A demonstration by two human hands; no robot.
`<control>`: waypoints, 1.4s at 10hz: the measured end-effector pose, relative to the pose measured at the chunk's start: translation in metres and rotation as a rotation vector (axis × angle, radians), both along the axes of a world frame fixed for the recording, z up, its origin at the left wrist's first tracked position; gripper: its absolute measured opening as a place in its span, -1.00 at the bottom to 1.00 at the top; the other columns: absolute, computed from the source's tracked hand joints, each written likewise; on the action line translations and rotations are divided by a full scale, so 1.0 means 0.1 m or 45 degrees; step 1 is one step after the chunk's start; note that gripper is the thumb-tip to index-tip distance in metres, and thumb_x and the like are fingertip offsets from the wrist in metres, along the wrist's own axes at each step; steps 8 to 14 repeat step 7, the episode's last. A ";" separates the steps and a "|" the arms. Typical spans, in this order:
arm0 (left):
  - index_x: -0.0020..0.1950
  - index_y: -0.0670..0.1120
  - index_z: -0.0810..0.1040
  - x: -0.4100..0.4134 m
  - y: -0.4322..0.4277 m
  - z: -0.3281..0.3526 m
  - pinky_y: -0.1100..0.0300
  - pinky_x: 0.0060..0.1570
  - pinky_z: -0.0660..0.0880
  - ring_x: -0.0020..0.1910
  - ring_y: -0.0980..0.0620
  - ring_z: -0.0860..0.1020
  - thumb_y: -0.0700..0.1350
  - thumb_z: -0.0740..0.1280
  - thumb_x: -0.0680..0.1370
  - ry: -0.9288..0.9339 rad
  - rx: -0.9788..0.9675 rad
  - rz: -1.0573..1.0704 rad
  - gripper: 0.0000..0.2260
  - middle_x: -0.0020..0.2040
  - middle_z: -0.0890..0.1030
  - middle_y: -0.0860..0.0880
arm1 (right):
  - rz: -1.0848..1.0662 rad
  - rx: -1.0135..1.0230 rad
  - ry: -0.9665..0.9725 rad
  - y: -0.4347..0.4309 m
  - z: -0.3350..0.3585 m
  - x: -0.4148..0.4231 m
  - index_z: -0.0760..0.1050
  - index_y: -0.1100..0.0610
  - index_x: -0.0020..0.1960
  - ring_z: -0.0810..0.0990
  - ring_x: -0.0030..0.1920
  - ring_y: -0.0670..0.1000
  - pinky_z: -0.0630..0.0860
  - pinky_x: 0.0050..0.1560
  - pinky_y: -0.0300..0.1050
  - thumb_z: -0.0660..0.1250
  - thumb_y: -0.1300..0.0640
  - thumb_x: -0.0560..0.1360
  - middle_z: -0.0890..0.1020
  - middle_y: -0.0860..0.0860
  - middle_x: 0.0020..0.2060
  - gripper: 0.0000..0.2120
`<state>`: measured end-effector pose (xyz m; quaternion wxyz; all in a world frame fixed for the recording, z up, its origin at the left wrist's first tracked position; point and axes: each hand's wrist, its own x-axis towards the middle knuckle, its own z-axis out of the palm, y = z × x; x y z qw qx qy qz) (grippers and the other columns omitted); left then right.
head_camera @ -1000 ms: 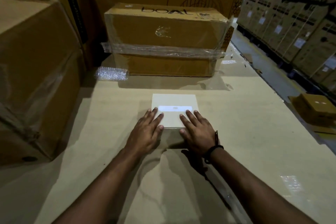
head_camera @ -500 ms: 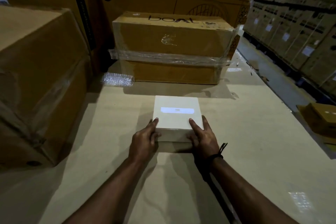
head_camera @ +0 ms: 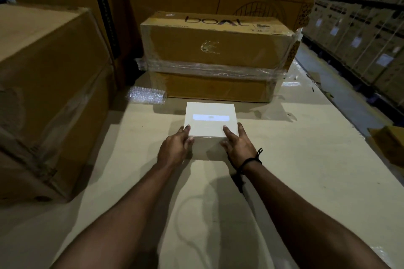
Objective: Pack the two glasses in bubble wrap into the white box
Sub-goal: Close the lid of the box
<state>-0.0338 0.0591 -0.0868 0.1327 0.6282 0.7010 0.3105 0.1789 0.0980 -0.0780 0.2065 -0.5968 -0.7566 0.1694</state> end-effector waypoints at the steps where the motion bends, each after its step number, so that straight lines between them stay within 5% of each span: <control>1: 0.53 0.03 0.29 0.03 -0.12 -0.01 0.05 0.35 0.35 0.51 -0.03 0.23 0.08 0.13 0.65 0.193 0.106 -0.035 -0.56 0.58 0.15 -0.02 | 0.084 0.213 -0.143 -0.11 0.04 0.04 0.38 0.00 0.41 0.33 0.41 0.16 0.37 0.35 0.04 0.17 -0.11 0.57 0.17 0.13 0.51 -0.55; 2: 0.54 -0.10 0.24 0.03 -0.27 -0.13 0.02 0.47 0.19 0.54 -0.09 0.16 0.17 -0.08 0.57 0.367 0.080 -0.141 -0.39 0.57 0.18 -0.07 | 0.164 0.348 -0.278 -0.28 -0.09 0.09 0.48 0.12 0.33 0.44 0.33 0.23 0.46 0.23 0.18 0.06 -0.15 0.52 0.42 0.18 0.38 -0.46; 3: 0.59 -0.08 0.07 0.03 -0.29 -0.14 0.04 0.52 0.05 0.58 -0.05 0.01 0.21 -0.22 0.50 0.450 -0.047 -0.149 -0.29 0.60 0.03 -0.04 | 0.161 0.202 -0.306 -0.37 -0.19 0.07 0.21 0.05 0.50 0.07 0.51 0.12 0.13 0.44 0.12 -0.08 -0.23 0.49 0.16 0.06 0.51 -0.34; 4: 0.60 -0.05 -0.04 0.08 -0.31 -0.06 0.06 0.51 -0.08 0.58 -0.02 -0.08 0.22 -0.30 0.47 0.532 -0.062 -0.126 -0.27 0.60 -0.08 -0.02 | 0.117 0.152 -0.273 -0.37 -0.16 0.04 0.22 0.06 0.50 0.10 0.52 0.15 0.11 0.46 0.15 -0.10 -0.23 0.50 0.22 0.06 0.50 -0.34; 7: 0.57 -0.02 0.16 0.10 -0.30 0.16 0.06 0.50 0.00 0.57 -0.02 0.05 0.23 -0.26 0.51 0.439 -0.086 -0.181 -0.29 0.59 0.11 0.00 | 0.077 0.159 -0.402 -0.33 0.02 0.04 0.11 -0.04 0.53 0.04 0.53 0.04 0.01 0.50 0.02 -0.35 -0.32 0.42 0.15 -0.04 0.53 -0.22; 14: 0.57 -0.02 0.16 0.10 -0.30 0.16 0.06 0.50 0.00 0.57 -0.02 0.05 0.23 -0.26 0.51 0.439 -0.086 -0.181 -0.29 0.59 0.11 0.00 | 0.077 0.159 -0.402 -0.33 0.02 0.04 0.11 -0.04 0.53 0.04 0.53 0.04 0.01 0.50 0.02 -0.35 -0.32 0.42 0.15 -0.04 0.53 -0.22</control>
